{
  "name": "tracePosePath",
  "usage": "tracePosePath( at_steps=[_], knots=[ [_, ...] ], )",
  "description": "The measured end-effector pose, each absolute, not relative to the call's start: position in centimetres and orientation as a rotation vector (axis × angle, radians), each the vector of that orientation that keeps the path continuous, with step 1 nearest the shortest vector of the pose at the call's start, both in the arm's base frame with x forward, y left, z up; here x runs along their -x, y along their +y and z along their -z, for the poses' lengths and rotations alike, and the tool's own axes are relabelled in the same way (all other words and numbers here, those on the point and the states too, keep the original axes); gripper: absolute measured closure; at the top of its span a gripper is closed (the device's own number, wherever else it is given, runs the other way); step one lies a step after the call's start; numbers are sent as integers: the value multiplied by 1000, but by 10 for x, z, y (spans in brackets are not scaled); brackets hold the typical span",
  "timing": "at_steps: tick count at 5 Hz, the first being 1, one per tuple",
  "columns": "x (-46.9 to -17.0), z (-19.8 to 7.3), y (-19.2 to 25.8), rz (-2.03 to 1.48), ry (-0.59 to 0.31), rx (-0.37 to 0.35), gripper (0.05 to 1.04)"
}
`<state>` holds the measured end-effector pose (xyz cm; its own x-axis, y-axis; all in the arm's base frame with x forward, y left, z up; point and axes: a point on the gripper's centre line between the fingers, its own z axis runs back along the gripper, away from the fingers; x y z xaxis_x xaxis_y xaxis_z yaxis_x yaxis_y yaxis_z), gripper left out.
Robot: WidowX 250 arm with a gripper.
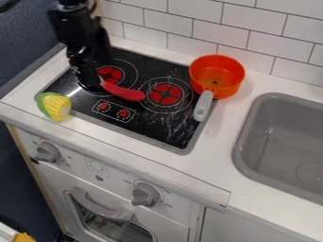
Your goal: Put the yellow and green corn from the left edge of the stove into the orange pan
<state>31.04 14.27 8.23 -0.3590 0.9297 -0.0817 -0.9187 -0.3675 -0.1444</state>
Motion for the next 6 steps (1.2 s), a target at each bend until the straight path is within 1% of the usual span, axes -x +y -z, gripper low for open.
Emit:
tracePosePath(
  at_steps=[1, 2, 3, 4, 5, 6],
  knots=[
    [-292, -94, 154, -2155, -198, 217, 83],
    [-280, -97, 159, -2329, -245, 209, 83],
    [-271, -95, 169, -2444, -263, 163, 83],
    [-266, -77, 177, -2433, -259, 53, 83],
    [-262, -62, 186, -2412, -276, -35, 83],
    [-260, -48, 189, -2399, -247, -95, 85]
  ],
)
